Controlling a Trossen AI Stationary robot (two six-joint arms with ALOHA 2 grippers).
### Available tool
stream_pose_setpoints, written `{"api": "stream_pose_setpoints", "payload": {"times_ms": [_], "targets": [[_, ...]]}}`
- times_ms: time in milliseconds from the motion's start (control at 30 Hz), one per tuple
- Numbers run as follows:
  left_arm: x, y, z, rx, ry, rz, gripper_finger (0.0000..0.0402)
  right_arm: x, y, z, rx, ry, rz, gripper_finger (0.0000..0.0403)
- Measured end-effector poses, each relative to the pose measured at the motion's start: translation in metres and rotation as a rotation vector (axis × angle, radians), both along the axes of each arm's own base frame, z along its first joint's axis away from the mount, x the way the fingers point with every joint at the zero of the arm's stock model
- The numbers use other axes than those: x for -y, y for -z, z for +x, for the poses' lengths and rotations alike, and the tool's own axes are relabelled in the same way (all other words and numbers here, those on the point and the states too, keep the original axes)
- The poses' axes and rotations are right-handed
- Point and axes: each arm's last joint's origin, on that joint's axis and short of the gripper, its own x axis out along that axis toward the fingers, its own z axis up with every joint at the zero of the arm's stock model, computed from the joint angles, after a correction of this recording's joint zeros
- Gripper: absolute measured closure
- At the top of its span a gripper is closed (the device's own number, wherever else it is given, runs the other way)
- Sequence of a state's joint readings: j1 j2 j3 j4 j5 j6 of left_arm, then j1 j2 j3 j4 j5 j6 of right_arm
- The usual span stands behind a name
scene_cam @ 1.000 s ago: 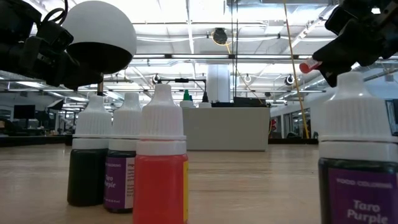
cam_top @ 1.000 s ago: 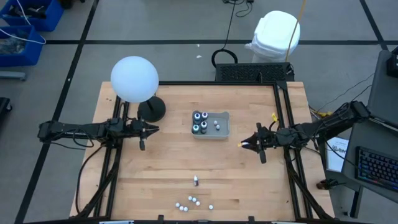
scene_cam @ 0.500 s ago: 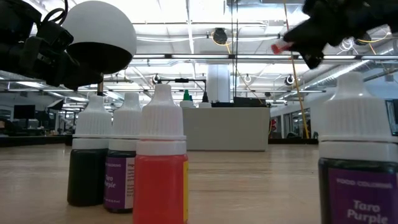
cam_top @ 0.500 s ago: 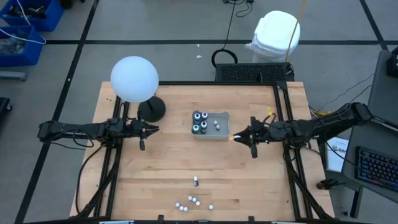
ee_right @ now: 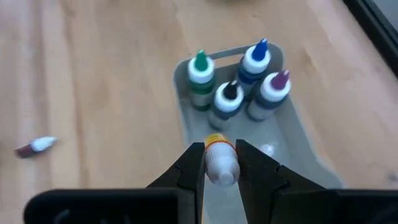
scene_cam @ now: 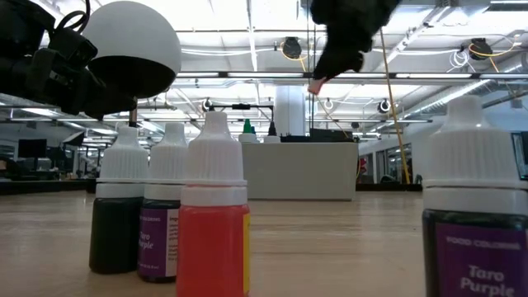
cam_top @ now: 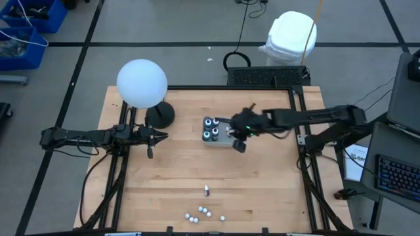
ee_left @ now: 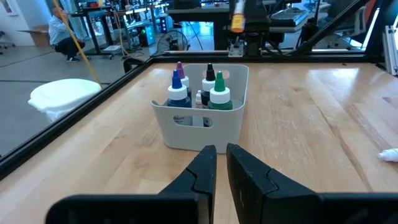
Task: Pick & Place food coloring
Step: Put the right small orange food coloring bottle into the gray bin
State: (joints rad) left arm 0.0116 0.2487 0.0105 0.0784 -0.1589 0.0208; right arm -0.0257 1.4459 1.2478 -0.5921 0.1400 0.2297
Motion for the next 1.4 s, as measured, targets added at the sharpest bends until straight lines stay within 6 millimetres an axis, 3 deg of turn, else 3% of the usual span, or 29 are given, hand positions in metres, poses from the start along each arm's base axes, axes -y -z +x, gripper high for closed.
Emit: {"api": "stream_pose_setpoints", "payload": {"times_ms": [233,467,900,1400], "targets": [[0.0,0.0,0.0,-0.001,0.0,0.0,0.0355,0.024,0.015,0.035,-0.128,0.007,-0.02,0.0342],[0.0,0.0,0.0,-0.001,0.0,0.001,0.0355,0.039,0.045,0.04,-0.269,0.048,0.0,0.0341],[0.0,0.0,0.0,0.0,0.0,0.002,0.0355,0.048,0.083,0.057,-0.346,0.036,0.024,0.034],[0.0,0.0,0.0,-0.001,0.0,0.001,0.0355,0.06,0.096,0.057,-0.32,0.044,0.041,0.0341]]}}
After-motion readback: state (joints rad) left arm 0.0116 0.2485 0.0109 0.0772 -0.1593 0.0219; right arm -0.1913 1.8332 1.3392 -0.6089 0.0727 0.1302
